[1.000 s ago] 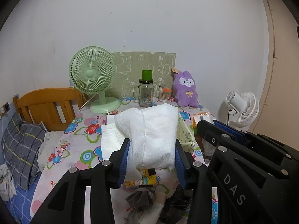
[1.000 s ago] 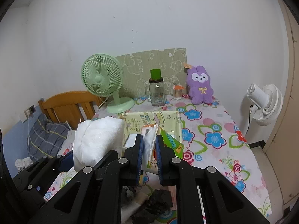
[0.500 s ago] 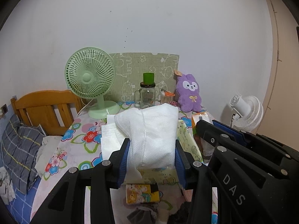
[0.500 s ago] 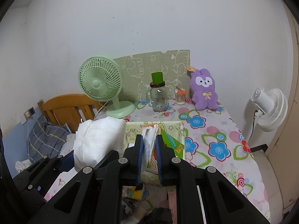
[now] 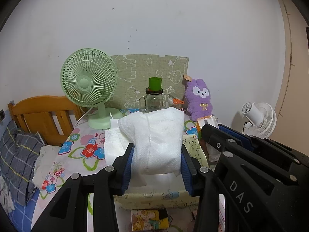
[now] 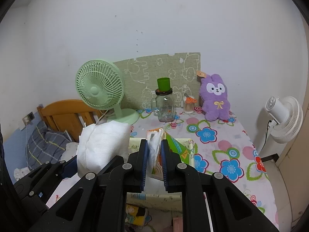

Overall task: Organize soft objects
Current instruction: 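Lift the white towel with the left gripper while the right gripper carries the packet toward the box, then lower the towel and packet into the fabric box and open both grippers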

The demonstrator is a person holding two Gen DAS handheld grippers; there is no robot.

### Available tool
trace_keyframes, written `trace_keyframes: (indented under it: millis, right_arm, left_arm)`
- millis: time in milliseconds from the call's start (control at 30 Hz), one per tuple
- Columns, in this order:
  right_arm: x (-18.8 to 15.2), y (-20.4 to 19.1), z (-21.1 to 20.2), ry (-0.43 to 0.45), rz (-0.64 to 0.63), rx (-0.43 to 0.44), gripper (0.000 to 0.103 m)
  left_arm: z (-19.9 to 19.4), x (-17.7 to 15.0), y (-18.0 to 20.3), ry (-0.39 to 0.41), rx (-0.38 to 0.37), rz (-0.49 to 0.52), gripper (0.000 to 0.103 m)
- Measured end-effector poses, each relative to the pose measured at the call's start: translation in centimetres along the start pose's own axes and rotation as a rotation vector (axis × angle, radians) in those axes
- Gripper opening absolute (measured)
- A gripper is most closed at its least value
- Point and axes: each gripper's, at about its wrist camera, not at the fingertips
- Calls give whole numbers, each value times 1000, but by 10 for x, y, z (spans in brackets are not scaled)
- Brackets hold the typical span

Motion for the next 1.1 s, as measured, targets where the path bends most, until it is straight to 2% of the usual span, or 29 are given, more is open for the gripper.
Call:
trace_keyframes:
  millis: [367, 600, 767, 867, 1067, 1100]
  right_arm:
    - [6, 5, 52, -28, 15, 15, 17]
    - [3, 13, 85, -77, 35, 8, 17]
    - [-1, 17, 103, -99, 40, -3, 17]
    - [-4, 18, 111, -107, 39, -13, 17]
    - [-9, 22, 129, -148, 52, -15, 17]
    - [-10, 23, 131, -156, 58, -10, 18]
  left_arm:
    - [45, 2, -12, -32, -4, -16, 45]
    - [78, -5, -13, -91, -43, -29, 46]
    - [93, -8, -15, -118, -48, -35, 51]
    - [102, -12, -15, -138, -58, -40, 59]
    - [115, -18, -16, -173, -47, -41, 87]
    - [117, -19, -16, -180, -47, -40, 89]
Point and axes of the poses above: each gripper's, at about its wrist camera, not at the fingertips, and z roughly the way its jaws point, y to its right, x to its top, and after that the axes turned 8 degrees about z, right-handed
